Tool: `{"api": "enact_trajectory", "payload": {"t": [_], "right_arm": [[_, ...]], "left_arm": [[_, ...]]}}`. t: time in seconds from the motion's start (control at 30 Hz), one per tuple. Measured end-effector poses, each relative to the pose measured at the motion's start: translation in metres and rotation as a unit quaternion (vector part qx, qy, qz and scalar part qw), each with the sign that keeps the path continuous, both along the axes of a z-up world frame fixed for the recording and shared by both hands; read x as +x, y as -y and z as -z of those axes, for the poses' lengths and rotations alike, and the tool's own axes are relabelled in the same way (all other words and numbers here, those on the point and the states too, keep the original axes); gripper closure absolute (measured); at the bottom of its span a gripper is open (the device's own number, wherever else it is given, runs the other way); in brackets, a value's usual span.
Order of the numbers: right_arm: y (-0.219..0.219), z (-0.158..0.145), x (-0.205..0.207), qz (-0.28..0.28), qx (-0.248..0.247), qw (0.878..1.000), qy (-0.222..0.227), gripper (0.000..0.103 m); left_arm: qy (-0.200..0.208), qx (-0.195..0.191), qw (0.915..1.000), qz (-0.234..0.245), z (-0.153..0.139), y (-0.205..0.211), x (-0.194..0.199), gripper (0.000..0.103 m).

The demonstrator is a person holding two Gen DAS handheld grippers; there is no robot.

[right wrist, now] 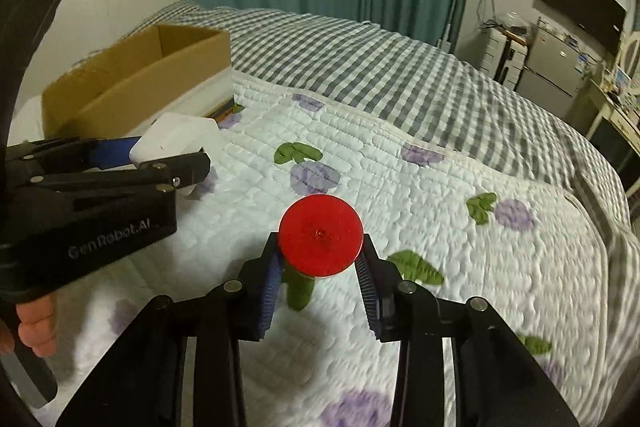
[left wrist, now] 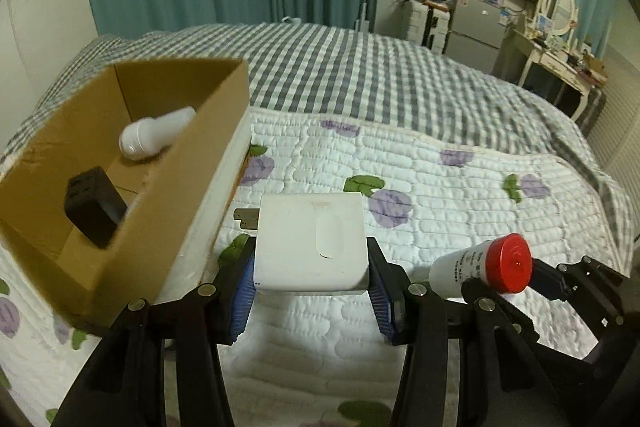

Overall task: Organize rigid objects
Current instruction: 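Lower the white adapter and red-capped bottle into the box and open both grippers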

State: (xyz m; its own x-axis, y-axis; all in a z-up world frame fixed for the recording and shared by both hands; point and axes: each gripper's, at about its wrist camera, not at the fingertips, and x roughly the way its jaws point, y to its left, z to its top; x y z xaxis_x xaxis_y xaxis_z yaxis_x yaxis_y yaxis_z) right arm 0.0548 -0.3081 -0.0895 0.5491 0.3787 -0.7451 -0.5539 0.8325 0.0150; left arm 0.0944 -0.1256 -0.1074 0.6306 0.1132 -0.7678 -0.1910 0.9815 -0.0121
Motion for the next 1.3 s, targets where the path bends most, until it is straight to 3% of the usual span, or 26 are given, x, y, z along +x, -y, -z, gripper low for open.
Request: {"api": "enact_trajectory", "payload": {"t": [0.33,0.57,0.77,0.93,1.13,1.3], "right_arm": [[-0.014,-0.072,-0.033,0.017,0.005,0.999,0.045,0.068],[-0.054,-0.138,-0.051,0.004,0.005,0.995,0.096,0.068],[-0.106,-0.166,-0.053,-0.019,0.024,0.993,0.115,0.067],[-0.155,-0.16,-0.043,-0.043,0.035,0.993,0.1,0.067],[-0.203,-0.123,-0.027,-0.054,0.022,0.996,0.072,0.067],[-0.225,-0.091,-0.006,-0.052,0.005,0.997,0.057,0.067]], "left_arm": [[0.024,-0.01,0.9991,0.033,-0.051,-0.015,-0.025,0.053],[0.078,-0.018,0.9948,0.063,-0.113,-0.053,-0.039,0.053],[0.088,0.019,0.9921,0.087,-0.132,-0.105,-0.039,0.053],[0.065,0.041,0.9932,0.087,-0.115,-0.154,-0.033,0.053],[0.044,0.008,0.9964,0.072,-0.074,-0.193,-0.014,0.053],[0.02,-0.011,0.9959,0.088,-0.049,-0.199,0.009,0.053]]}}
